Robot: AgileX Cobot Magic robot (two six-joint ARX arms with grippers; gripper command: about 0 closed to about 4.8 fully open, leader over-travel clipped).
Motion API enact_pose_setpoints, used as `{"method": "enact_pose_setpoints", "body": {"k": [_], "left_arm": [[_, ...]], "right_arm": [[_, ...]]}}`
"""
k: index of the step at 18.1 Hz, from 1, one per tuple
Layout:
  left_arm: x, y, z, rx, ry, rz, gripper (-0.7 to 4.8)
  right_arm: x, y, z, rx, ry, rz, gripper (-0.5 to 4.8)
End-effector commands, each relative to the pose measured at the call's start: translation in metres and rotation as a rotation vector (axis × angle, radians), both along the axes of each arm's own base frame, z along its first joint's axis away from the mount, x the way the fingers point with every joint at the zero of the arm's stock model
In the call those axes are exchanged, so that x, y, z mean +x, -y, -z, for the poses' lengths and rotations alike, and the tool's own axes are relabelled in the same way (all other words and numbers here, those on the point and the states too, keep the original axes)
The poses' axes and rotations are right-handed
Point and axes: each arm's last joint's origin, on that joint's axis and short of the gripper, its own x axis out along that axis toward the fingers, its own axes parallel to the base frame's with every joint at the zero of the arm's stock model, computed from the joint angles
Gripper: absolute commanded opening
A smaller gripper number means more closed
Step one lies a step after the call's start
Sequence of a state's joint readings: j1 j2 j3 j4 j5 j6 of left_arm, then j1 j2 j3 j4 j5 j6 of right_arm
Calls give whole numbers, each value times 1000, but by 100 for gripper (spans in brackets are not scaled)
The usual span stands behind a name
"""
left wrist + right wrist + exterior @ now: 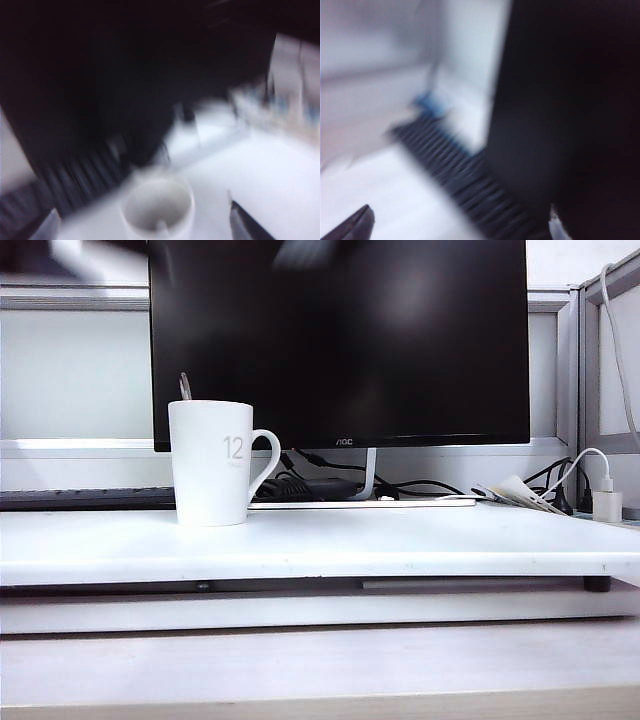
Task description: Pick up a spoon and stir the liquid in the cup.
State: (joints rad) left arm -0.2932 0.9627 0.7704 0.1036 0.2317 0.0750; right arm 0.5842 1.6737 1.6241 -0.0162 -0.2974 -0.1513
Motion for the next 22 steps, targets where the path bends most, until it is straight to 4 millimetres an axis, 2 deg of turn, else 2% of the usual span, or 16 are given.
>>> {"method": "enact_pose_setpoints", "body": {"k": [1, 4, 6, 7, 8, 10, 11, 12, 14, 16, 18, 19, 22], "left_arm": [[-48, -16, -33, -49, 163, -52, 479], [-114, -40, -48, -90, 265, -189, 479], [-164, -57, -47, -128, 343, -239, 479], [-184, -63, -44, -143, 380, -240, 479], [-211, -71, -36, -162, 418, -241, 479], [-223, -75, -27, -184, 383, -236, 479], [-223, -74, -23, -198, 330, -229, 479], [-222, -74, -19, -213, 276, -217, 479], [-213, -70, -7, -215, 197, -176, 479], [-201, -66, 9, -206, 114, -169, 479], [-184, -60, 26, -194, 81, -163, 479], [-177, -58, 34, -192, 74, -164, 479], [-154, -51, 64, -182, 50, -171, 479]], "right_arm": [[-63, 50, -64, 0, 96, 177, 479], [-151, 112, -108, -2, 166, 326, 479], [-229, 167, -119, 12, 178, 432, 479], [-263, 190, -116, 20, 177, 464, 479], [-312, 222, -103, 33, 178, 461, 479], [-358, 251, -76, 79, 172, 451, 479], [-367, 257, -65, 91, 168, 444, 479], [-380, 265, -46, 122, 160, 441, 479], [-382, 266, -11, 147, 107, 438, 479], [-367, 256, 28, 121, 36, 433, 479], [-337, 236, 68, 142, -27, 380, 479], [-325, 227, 82, 156, -30, 354, 479], [-273, 190, 136, 236, 54, 265, 479]]}}
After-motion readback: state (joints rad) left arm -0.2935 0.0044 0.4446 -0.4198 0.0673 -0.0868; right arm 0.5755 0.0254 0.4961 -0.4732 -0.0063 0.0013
